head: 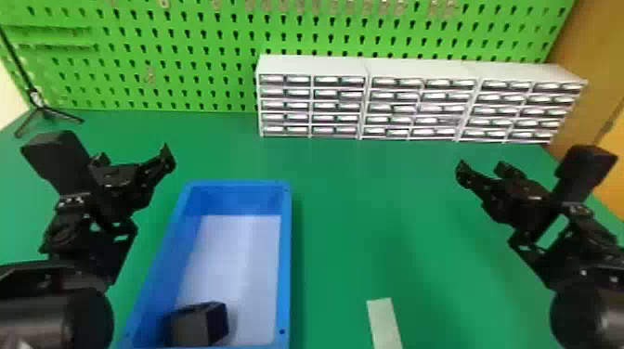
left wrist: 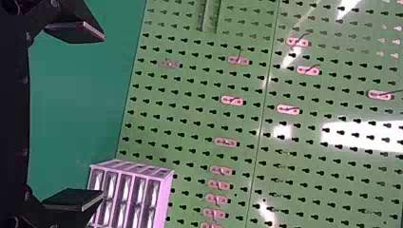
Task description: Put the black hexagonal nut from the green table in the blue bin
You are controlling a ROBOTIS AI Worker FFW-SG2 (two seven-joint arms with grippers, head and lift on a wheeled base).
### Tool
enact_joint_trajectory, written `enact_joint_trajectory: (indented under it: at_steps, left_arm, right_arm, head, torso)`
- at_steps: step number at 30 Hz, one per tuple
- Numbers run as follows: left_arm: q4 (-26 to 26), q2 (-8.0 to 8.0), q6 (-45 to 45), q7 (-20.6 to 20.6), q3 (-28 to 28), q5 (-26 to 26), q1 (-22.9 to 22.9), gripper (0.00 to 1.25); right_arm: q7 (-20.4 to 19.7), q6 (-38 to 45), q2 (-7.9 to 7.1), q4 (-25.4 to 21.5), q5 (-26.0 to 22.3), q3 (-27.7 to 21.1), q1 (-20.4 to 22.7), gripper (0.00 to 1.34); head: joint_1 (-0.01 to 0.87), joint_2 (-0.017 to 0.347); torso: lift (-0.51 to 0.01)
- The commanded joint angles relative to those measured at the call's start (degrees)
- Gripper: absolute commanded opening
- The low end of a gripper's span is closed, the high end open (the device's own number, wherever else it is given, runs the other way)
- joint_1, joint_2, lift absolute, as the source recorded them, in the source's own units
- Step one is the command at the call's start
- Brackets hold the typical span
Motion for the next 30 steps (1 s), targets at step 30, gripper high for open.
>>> enact_joint_trajectory:
  at_steps: [30]
  left_arm:
    - [0.97, -0.09, -1.68, 0.00, -0.80, 0.28, -0.24, 1.12]
  right_arm:
    - [-0.06, -1.67, 0.73, 1.49, 0.00, -0.37, -0.01, 0.93]
  head:
    - [0.692, 0.008]
  torso:
    - [-0.097]
